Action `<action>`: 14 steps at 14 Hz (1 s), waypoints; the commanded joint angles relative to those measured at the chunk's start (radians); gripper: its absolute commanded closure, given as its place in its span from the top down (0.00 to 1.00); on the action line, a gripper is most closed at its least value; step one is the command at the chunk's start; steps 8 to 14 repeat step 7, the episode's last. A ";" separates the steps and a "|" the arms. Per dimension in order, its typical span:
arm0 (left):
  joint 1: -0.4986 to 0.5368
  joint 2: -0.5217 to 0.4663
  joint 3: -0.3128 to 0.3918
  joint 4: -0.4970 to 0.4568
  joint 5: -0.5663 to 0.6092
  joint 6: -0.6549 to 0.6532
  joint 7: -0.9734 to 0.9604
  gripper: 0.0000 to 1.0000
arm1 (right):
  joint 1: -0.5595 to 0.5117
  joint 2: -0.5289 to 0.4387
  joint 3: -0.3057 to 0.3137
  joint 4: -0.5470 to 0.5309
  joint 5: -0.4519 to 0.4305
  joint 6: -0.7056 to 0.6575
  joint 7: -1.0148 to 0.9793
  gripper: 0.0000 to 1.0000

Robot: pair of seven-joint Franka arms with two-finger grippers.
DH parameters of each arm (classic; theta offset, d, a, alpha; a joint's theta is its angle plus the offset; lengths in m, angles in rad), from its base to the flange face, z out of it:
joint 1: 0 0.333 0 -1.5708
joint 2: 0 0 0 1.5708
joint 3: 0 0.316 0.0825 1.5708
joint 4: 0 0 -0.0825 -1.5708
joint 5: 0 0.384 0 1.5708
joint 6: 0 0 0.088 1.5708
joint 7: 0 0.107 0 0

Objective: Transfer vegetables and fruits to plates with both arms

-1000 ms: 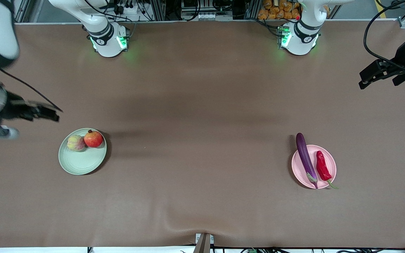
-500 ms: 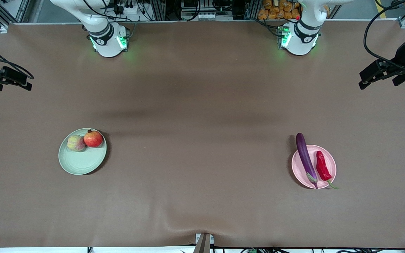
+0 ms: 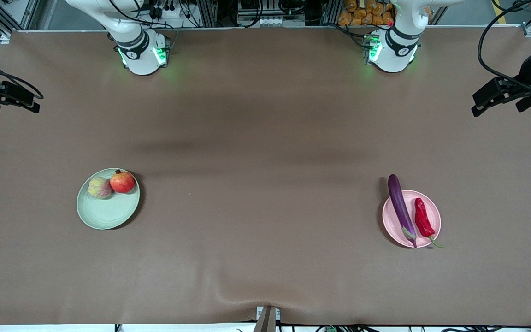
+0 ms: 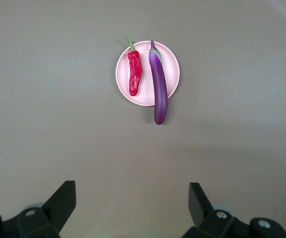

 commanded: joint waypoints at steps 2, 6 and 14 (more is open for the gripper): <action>0.004 -0.018 0.009 -0.003 0.000 -0.005 0.016 1.00 | -0.016 -0.017 0.020 -0.003 -0.022 0.014 0.021 1.00; 0.004 -0.018 0.008 0.012 0.030 -0.008 0.019 1.00 | -0.018 -0.017 0.020 -0.003 -0.022 0.011 0.041 1.00; 0.004 -0.018 0.008 0.014 0.031 -0.008 0.019 1.00 | -0.018 -0.017 0.020 -0.003 -0.022 0.009 0.043 1.00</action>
